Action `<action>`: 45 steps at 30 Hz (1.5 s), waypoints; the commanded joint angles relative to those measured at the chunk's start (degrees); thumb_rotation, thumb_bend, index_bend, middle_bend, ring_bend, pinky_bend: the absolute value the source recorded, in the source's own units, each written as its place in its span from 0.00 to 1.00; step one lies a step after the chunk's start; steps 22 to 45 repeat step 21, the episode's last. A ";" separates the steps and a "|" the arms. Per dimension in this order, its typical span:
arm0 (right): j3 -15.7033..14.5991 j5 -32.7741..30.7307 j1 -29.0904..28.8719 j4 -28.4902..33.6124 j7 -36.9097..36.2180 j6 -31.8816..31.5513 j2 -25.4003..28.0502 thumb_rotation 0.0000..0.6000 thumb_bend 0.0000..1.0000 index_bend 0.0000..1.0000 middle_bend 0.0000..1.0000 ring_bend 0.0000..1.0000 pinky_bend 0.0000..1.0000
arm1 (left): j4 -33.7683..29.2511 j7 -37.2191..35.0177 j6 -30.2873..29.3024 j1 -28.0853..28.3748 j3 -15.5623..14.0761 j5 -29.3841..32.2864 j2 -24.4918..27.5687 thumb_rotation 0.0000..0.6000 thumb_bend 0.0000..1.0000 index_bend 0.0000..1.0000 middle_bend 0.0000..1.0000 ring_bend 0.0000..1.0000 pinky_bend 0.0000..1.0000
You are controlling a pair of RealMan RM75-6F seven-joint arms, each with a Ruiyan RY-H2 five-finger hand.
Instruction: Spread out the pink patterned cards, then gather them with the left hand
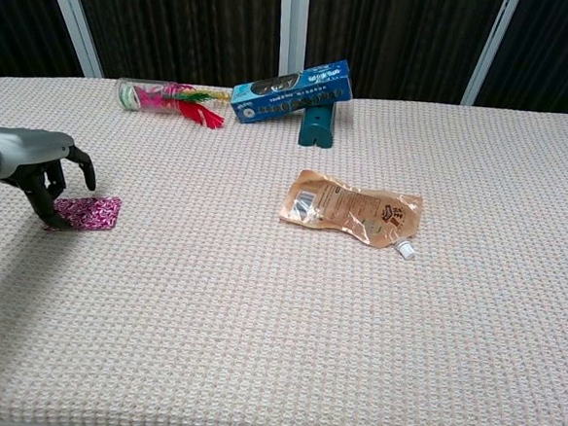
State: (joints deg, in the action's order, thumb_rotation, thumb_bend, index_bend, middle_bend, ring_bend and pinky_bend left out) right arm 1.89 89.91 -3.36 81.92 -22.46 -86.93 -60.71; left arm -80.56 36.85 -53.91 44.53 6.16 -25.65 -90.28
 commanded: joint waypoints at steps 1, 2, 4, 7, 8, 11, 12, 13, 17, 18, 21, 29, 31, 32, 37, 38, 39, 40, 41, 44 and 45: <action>0.03 -0.07 -0.12 0.01 0.02 0.25 0.08 0.78 0.22 0.13 0.11 0.00 0.00 | -2.37 -3.08 -1.57 -1.25 1.23 -2.83 2.59 1.00 0.24 0.34 0.87 0.92 0.97; 0.06 -0.07 -0.20 0.02 -0.02 0.35 0.16 0.78 0.22 0.13 0.11 0.00 0.00 | -3.27 -4.88 -2.95 -2.24 1.64 -4.78 4.02 1.00 0.24 0.33 0.87 0.91 0.95; 0.15 -0.07 -0.29 0.01 0.05 0.36 0.25 0.78 0.22 0.13 0.11 0.00 0.00 | -4.14 -8.04 -5.73 -4.15 2.05 -8.66 6.25 1.00 0.24 0.33 0.81 0.86 0.91; 0.21 0.00 -0.46 -0.03 -0.06 0.46 0.28 0.77 0.22 0.13 0.10 0.00 0.00 | -3.81 -14.80 -11.05 -8.18 1.74 -17.48 9.88 1.00 0.24 0.32 0.63 0.66 0.74; 0.21 0.03 -0.57 -0.09 -0.12 0.62 0.25 0.77 0.22 0.13 0.10 0.00 0.00 | -3.32 -17.36 -13.48 -10.05 1.23 -20.76 11.20 1.00 0.24 0.32 0.57 0.59 0.67; 0.16 0.27 -0.91 -0.18 -0.54 1.02 0.15 0.78 0.22 0.13 0.08 0.00 0.00 | -1.16 -23.32 -20.40 -15.01 -0.86 -29.20 13.67 1.00 0.24 0.32 0.38 0.37 0.47; 0.15 0.39 -1.01 -0.19 -0.65 1.07 0.12 0.78 0.22 0.13 0.08 0.00 0.00 | -0.49 -24.50 -22.68 -16.53 -1.48 -31.06 14.05 1.00 0.24 0.32 0.32 0.32 0.43; 0.17 0.46 -1.10 -0.22 -0.69 1.10 0.10 0.79 0.22 0.13 0.08 0.00 0.00 | 0.13 -25.89 -24.71 -17.98 -2.09 -32.92 14.44 1.00 0.24 0.32 0.29 0.29 0.39; 0.00 1.03 -1.39 -0.02 -0.59 1.18 -0.08 0.77 0.22 0.13 0.08 0.00 0.00 | 0.74 -29.93 -32.54 -24.51 -4.76 -38.63 16.20 1.00 0.23 0.31 0.25 0.24 0.34; -0.07 1.19 -1.41 0.04 -0.44 1.13 -0.13 0.77 0.22 0.13 0.08 0.00 0.00 | 0.36 -30.42 -33.74 -25.75 -5.29 -39.45 16.57 1.00 0.23 0.31 0.25 0.24 0.33; -0.25 1.38 -1.34 0.35 0.07 0.99 -0.35 0.77 0.22 0.13 0.08 0.00 0.00 | -1.72 -30.97 -36.47 -29.20 -7.07 -41.85 17.99 1.00 0.23 0.31 0.25 0.24 0.32; -0.25 1.38 -1.34 0.35 0.07 0.99 -0.35 0.77 0.22 0.13 0.08 0.00 0.00 | -1.72 -30.97 -36.47 -29.20 -7.07 -41.85 17.99 1.00 0.23 0.31 0.25 0.24 0.32; -0.25 1.38 -1.34 0.35 0.07 0.99 -0.35 0.77 0.22 0.13 0.08 0.00 0.00 | -1.72 -30.97 -36.47 -29.20 -7.07 -41.85 17.99 1.00 0.23 0.31 0.25 0.24 0.32; -0.25 1.38 -1.34 0.35 0.07 0.99 -0.35 0.77 0.22 0.13 0.08 0.00 0.00 | -1.72 -30.97 -36.47 -29.20 -7.07 -41.85 17.99 1.00 0.23 0.31 0.25 0.24 0.32; -0.25 1.38 -1.34 0.35 0.07 0.99 -0.35 0.77 0.22 0.13 0.08 0.00 0.00 | -1.72 -30.97 -36.47 -29.20 -7.07 -41.85 17.99 1.00 0.23 0.31 0.25 0.24 0.32; -0.25 1.38 -1.34 0.35 0.07 0.99 -0.35 0.77 0.22 0.13 0.08 0.00 0.00 | -1.72 -30.97 -36.47 -29.20 -7.07 -41.85 17.99 1.00 0.23 0.31 0.25 0.24 0.32; -0.25 1.38 -1.34 0.35 0.07 0.99 -0.35 0.77 0.22 0.13 0.08 0.00 0.00 | -1.72 -30.97 -36.47 -29.20 -7.07 -41.85 17.99 1.00 0.23 0.31 0.25 0.24 0.32; -0.25 1.38 -1.34 0.35 0.07 0.99 -0.35 0.77 0.22 0.13 0.08 0.00 0.00 | -1.72 -30.97 -36.47 -29.20 -7.07 -41.85 17.99 1.00 0.23 0.31 0.25 0.24 0.32; -0.25 1.38 -1.34 0.35 0.07 0.99 -0.35 0.77 0.22 0.13 0.08 0.00 0.00 | -1.72 -30.97 -36.47 -29.20 -7.07 -41.85 17.99 1.00 0.23 0.31 0.25 0.24 0.32; -0.25 1.38 -1.34 0.35 0.07 0.99 -0.35 0.77 0.22 0.13 0.08 0.00 0.00 | -1.72 -30.97 -36.47 -29.20 -7.07 -41.85 17.99 1.00 0.23 0.31 0.25 0.24 0.32; -0.25 1.38 -1.34 0.35 0.07 0.99 -0.35 0.77 0.22 0.13 0.08 0.00 0.00 | -1.72 -30.97 -36.47 -29.20 -7.07 -41.85 17.99 1.00 0.23 0.31 0.25 0.24 0.32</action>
